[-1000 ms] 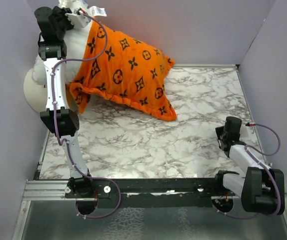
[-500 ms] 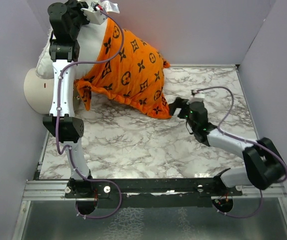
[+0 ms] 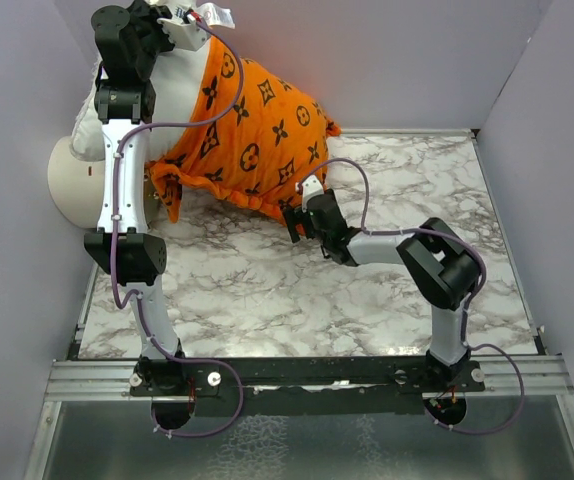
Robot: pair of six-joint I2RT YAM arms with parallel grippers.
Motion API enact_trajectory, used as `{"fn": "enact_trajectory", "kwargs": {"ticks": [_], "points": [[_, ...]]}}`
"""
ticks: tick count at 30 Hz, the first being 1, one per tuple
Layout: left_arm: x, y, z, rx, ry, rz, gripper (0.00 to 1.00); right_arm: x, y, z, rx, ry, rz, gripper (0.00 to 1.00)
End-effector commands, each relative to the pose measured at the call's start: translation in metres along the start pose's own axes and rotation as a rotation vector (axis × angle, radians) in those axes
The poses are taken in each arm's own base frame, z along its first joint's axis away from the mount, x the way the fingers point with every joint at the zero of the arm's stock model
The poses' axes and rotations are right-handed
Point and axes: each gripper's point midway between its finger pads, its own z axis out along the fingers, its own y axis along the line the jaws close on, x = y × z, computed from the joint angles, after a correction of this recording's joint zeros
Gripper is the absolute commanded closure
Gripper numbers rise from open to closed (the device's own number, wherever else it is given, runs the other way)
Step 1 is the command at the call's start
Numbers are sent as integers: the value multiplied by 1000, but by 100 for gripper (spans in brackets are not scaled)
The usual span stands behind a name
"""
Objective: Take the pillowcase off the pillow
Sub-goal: Remove the pillow from the pillowcase.
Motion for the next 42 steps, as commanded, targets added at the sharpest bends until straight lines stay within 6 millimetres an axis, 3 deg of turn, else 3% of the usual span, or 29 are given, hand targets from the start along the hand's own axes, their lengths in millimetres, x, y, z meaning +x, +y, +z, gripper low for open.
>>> {"fn": "enact_trajectory", "kwargs": {"ticks": [1, 13, 16, 19, 23, 29, 33, 37, 42], "points": [[-41, 96, -37, -245, -91, 76, 100, -1, -11, 16, 77, 32, -48, 0], [-43, 93, -33, -245, -108, 80, 100, 60, 11, 39, 5, 240, -21, 0], [-44, 93, -34, -245, -113, 76, 100, 70, 7, 42, 13, 289, 36, 2], [-46, 95, -35, -247, -120, 78, 100, 78, -5, 40, 16, 315, 155, 11], [-50, 100, -38, -258, -134, 80, 100, 84, -19, 37, -2, 328, 307, 35], [-53, 106, -42, -267, -141, 75, 100, 82, -30, 38, 18, 333, 319, 63], [-54, 112, -45, -285, -139, 80, 100, 68, -42, 30, 38, 286, 341, 98], [-53, 121, -46, -324, -132, 109, 100, 61, -72, 13, 115, 238, 363, 99], [-49, 141, -46, -433, -100, 183, 100, 75, -128, -22, 265, 244, 553, 99]]}}
